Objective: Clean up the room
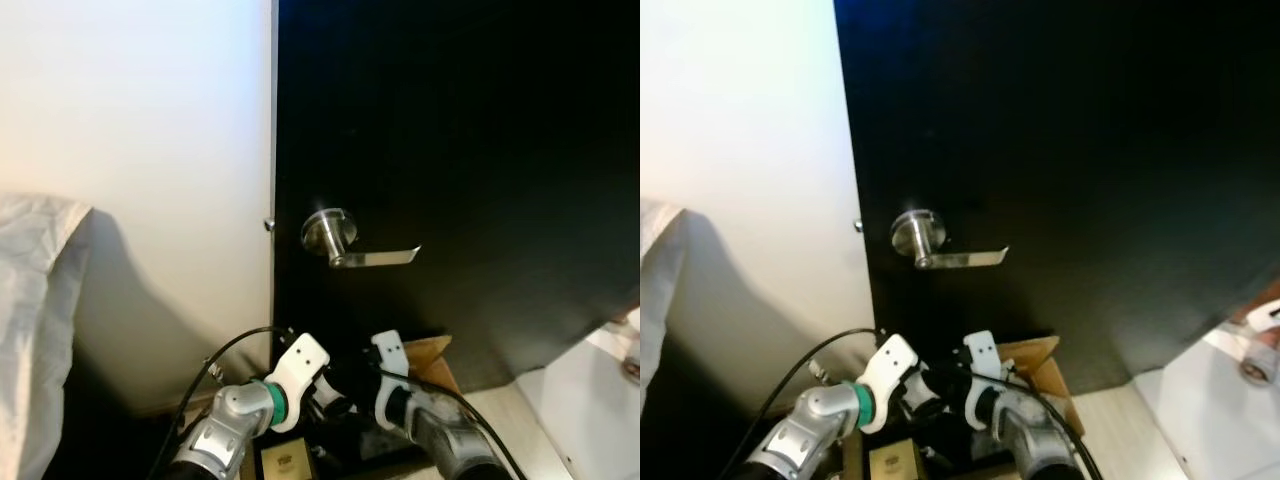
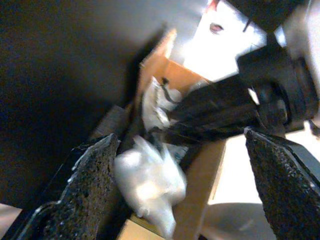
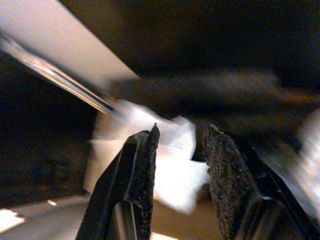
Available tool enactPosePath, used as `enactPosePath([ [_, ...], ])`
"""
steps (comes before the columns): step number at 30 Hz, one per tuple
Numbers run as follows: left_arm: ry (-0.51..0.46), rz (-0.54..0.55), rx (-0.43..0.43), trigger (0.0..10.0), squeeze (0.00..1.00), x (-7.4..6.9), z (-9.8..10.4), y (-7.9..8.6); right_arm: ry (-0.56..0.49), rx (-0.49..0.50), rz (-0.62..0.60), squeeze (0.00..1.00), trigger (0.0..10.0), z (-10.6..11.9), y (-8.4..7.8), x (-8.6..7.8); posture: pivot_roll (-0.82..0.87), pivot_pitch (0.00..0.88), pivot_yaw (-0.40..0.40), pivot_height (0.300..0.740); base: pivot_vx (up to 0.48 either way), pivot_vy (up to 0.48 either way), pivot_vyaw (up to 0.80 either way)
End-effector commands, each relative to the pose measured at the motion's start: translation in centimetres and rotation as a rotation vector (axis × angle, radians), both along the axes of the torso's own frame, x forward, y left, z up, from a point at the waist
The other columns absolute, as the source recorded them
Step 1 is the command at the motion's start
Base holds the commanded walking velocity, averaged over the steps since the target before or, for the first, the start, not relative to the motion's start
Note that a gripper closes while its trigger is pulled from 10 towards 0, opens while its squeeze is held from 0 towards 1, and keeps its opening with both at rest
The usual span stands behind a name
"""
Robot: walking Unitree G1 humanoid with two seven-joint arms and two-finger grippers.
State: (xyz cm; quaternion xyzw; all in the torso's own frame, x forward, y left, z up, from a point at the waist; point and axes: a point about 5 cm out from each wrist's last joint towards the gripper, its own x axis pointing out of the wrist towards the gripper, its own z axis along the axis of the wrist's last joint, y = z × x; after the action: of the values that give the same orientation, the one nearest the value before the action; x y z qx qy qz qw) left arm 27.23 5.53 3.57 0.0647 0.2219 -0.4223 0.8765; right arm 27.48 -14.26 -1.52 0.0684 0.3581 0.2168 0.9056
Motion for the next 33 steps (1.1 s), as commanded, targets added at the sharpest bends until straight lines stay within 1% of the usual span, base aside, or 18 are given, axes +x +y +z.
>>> enactPosePath([
  [1,0.003,-0.003,-0.004,10.0,0.0,0.0,0.1,-0.1,0.057,-0.057,-0.031,0.0,10.0,-1.0,-0.5,-0.8,-0.05,0.0,0.011,0.74,0.0,0.0,0.0],
  [3,0.004,0.001,-0.003,10.0,0.0,0.0,0.1,0.0,0.068,-0.096,-0.049,0.0,10.0,-1.2,-0.8,-0.8,-0.05,0.0,0.011,0.74,0.0,0.0,0.0],
  [5,0.01,0.027,-0.003,10.0,0.0,-0.1,-0.1,0.4,0.047,-0.187,-0.105,0.0,10.0,-1.2,-1.9,-0.7,-0.03,0.0,-0.003,0.74,0.0,0.0,0.0],
  [9,0.015,0.045,-0.006,10.0,0.0,-0.2,-0.2,0.7,0.007,-0.207,-0.148,0.0,10.0,-1.0,-2.7,-0.3,-0.03,0.0,-0.003,0.74,0.0,0.0,0.0],
  [12,-0.002,0.088,0.0,10.0,0.0,0.2,-0.3,1.0,-0.172,-0.079,-0.216,0.0,10.0,0.8,-3.1,0.8,-0.03,0.0,-0.007,0.74,0.0,0.0,0.0],
  [13,-0.002,0.088,0.0,10.0,0.0,0.2,-0.3,1.0,-0.172,-0.079,-0.216,0.0,10.0,0.8,-3.1,0.8,-0.03,0.0,-0.007,0.74,0.0,0.0,0.0],
  [15,-0.019,0.119,0.005,10.0,0.0,0.4,-0.5,1.4,-0.24,0.004,-0.254,0.0,10.0,1.3,-3.2,0.8,-0.04,0.0,-0.006,0.74,0.0,0.0,0.0],
  [17,-0.015,0.143,0.088,10.0,0.0,-0.2,-2.2,2.6,-0.294,0.0,-0.285,0.0,10.0,1.0,-3.4,-0.3,-0.05,0.0,-0.008,0.74,0.0,0.0,0.0],
  [19,-0.014,0.152,0.13,10.0,0.0,-0.5,-3.1,3.1,-0.299,-0.018,-0.306,0.0,10.0,0.6,-3.6,-1.0,-0.06,0.0,-0.008,0.74,0.0,0.0,0.0],
  [20,-0.001,0.192,0.192,10.0,0.0,-1.1,-4.3,4.2,-0.281,-0.068,-0.349,0.0,10.0,-0.4,-4.1,-2.2,-0.06,0.0,-0.008,0.74,0.0,0.0,0.0],
  [21,-0.001,0.192,0.192,10.0,0.0,-1.1,-4.3,4.2,-0.281,-0.068,-0.349,0.0,10.0,-0.4,-4.1,-2.2,-0.06,0.0,-0.008,0.74,0.0,0.0,0.0],
  [22,0.006,0.221,0.23,10.0,0.0,-1.5,-5.1,4.9,-0.264,-0.103,-0.376,0.0,10.0,-1.0,-4.5,-3.0,-0.06,0.0,-0.008,0.74,0.0,0.0,0.0],
  [23,0.034,0.277,0.278,10.0,0.0,-2.2,-6.2,6.1,-0.239,-0.164,-0.398,0.0,10.0,-1.9,-4.8,-4.3,-0.08,0.0,-0.003,0.74,0.0,0.0,0.0],
  [24,0.034,0.277,0.278,10.0,0.0,-2.2,-6.2,6.1,-0.239,-0.164,-0.398,0.0,10.0,-1.9,-4.8,-4.3,-0.08,0.0,-0.003,0.74,0.0,0.0,0.0],
  [27,0.123,0.403,0.422,10.0,0.0,-5.3,-9.2,9.8,-0.127,-0.251,-0.449,0.0,10.0,-4.2,-5.6,-7.3,-0.09,0.0,0.004,0.74,0.0,0.0,0.0],
  [28,0.123,0.403,0.422,10.0,0.0,-5.3,-9.2,9.8,-0.127,-0.251,-0.449,0.0,10.0,-4.2,-5.6,-7.3,-0.09,0.0,0.004,0.74,0.0,0.0,0.0],
  [30,0.157,0.446,0.451,10.0,0.0,-6.4,-10.0,10.8,-0.104,-0.249,-0.47,0.0,10.0,-4.6,-5.7,-7.7,-0.09,0.0,0.004,0.74,0.0,0.0,0.0],
  [33,0.17,0.494,0.447,10.0,0.0,-6.8,-10.3,11.0,-0.096,-0.263,-0.463,0.0,10.0,-4.6,-5.8,-7.6,-0.1,0.0,0.006,0.74,0.0,0.0,0.0],
])
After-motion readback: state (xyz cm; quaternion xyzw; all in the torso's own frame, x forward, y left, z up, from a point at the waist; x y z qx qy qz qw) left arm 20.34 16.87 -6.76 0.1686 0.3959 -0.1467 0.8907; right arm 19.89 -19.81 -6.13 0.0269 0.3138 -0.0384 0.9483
